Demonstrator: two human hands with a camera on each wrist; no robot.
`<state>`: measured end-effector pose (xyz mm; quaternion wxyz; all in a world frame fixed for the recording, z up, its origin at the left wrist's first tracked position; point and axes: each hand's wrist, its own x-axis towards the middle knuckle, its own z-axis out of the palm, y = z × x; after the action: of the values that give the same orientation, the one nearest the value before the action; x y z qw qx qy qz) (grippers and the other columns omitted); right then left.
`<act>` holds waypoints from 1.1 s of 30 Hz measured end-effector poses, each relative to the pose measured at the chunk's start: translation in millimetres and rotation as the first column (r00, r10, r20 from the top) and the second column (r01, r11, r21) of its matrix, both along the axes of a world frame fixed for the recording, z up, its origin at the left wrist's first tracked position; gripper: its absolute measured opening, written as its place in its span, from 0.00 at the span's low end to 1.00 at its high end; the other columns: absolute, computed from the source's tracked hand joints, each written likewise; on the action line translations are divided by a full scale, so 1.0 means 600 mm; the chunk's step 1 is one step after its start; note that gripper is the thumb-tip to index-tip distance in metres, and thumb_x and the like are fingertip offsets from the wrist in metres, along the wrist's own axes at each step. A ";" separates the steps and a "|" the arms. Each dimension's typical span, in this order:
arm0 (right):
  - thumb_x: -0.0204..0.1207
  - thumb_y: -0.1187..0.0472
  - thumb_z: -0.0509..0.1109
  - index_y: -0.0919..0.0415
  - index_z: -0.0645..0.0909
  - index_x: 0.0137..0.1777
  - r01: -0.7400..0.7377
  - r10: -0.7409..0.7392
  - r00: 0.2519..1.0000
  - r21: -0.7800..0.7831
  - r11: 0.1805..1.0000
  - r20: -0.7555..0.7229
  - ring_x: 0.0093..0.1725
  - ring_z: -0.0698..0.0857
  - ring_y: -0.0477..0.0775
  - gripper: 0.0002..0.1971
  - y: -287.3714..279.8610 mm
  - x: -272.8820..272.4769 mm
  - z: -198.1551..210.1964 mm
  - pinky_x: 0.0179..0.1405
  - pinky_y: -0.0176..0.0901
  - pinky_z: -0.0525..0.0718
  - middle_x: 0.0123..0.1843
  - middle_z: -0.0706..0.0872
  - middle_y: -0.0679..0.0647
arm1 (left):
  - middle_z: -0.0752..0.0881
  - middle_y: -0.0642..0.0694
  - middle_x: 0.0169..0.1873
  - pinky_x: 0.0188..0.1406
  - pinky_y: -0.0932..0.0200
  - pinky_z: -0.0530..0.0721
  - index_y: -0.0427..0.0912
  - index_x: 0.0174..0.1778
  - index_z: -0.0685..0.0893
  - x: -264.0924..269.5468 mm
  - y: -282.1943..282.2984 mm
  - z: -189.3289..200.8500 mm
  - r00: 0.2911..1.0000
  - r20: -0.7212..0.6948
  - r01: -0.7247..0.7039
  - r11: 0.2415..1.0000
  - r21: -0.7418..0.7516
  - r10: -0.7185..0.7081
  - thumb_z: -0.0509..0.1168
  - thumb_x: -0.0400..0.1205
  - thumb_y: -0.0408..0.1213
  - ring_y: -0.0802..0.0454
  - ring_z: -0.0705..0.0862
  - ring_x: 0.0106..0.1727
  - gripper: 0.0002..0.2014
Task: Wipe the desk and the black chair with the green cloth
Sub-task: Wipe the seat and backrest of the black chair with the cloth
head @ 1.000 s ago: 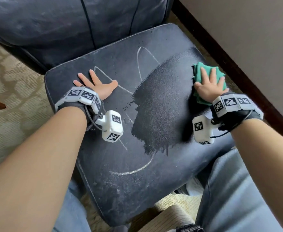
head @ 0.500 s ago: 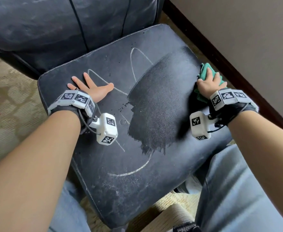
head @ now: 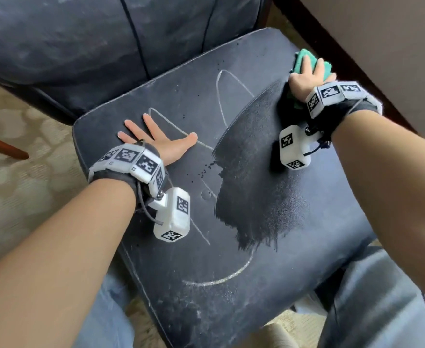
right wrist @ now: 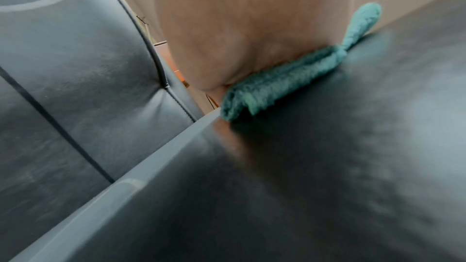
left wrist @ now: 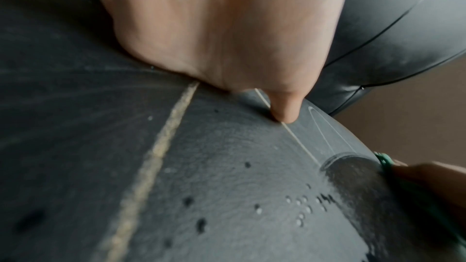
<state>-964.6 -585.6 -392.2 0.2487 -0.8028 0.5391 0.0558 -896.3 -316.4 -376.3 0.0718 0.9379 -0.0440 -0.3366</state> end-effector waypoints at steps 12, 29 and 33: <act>0.84 0.49 0.53 0.34 0.44 0.81 -0.616 0.611 0.765 0.047 0.787 -0.203 0.83 0.41 0.62 0.30 0.089 0.000 0.026 0.79 0.67 0.42 0.85 0.42 0.43 | 0.29 0.39 0.80 0.76 0.32 0.34 0.47 0.82 0.32 -0.005 -0.004 0.004 1.000 -0.003 0.002 1.000 0.009 -0.002 0.58 0.71 0.73 0.32 0.29 0.79 0.57; 0.81 0.63 0.52 0.35 0.44 0.81 -0.490 0.506 0.837 0.129 0.862 -0.209 0.83 0.38 0.67 0.34 0.083 0.030 0.034 0.80 0.59 0.38 0.85 0.38 0.49 | 0.30 0.37 0.80 0.76 0.33 0.37 0.46 0.81 0.31 0.004 0.000 0.005 0.998 -0.002 0.064 0.997 0.035 -0.064 0.56 0.71 0.75 0.32 0.31 0.80 0.57; 0.80 0.61 0.53 0.38 0.50 0.82 -0.321 0.322 0.940 0.033 0.947 -0.111 0.82 0.39 0.69 0.33 0.056 0.079 0.021 0.81 0.57 0.37 0.86 0.42 0.52 | 0.28 0.38 0.80 0.76 0.32 0.36 0.47 0.81 0.30 0.004 0.000 -0.001 0.999 -0.008 0.047 0.999 0.003 -0.047 0.57 0.71 0.74 0.32 0.29 0.79 0.57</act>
<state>-917.4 -552.2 -379.3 0.2105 -0.8737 0.4138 0.1456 -893.6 -316.6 -377.0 0.0627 0.9353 -0.0652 -0.3421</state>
